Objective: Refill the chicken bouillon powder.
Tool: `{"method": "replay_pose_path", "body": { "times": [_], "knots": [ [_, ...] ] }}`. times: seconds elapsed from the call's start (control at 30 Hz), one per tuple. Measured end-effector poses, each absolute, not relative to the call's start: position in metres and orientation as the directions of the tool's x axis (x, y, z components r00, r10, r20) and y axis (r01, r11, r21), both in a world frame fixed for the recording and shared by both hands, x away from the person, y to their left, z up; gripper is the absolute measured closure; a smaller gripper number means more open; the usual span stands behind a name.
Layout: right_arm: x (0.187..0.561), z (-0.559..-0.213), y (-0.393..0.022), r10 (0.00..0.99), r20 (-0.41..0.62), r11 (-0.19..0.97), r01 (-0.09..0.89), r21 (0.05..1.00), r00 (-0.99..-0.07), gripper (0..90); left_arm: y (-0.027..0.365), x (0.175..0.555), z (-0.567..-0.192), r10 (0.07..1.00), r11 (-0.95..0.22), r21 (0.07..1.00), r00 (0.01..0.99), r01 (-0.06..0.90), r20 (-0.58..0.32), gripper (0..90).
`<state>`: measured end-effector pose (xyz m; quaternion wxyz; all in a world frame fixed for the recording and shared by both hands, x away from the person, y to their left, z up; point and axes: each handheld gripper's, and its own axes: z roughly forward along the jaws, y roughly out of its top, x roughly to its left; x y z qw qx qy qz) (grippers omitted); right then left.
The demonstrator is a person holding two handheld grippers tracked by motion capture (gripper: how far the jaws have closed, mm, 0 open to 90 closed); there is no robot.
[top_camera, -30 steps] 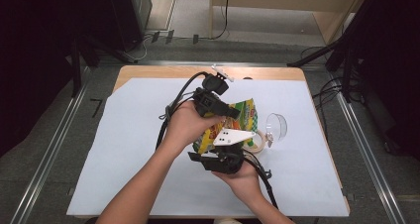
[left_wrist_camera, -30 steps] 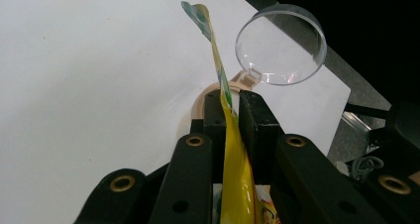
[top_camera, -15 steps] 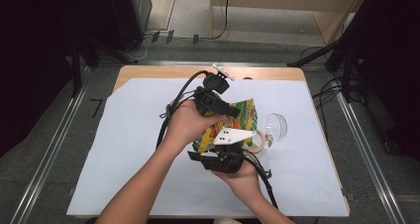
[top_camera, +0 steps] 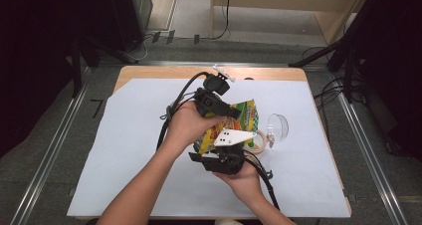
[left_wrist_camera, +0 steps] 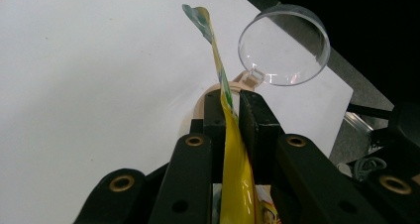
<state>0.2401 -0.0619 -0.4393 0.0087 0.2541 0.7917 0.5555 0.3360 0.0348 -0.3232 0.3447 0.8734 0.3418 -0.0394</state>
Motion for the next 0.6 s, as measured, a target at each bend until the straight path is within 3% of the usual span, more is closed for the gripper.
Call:
{"method": "replay_pose_path", "body": {
  "times": [0.6],
  "knots": [
    [0.2403, -0.4387, -0.0626, 0.413, 0.269, 0.256, 0.394, 0.883, -0.87, 69.5, 0.0344, 0.3371, -0.3236, 0.57, -0.528, 0.573, 0.762, 0.627, -0.308, 82.6]
  ]
}}
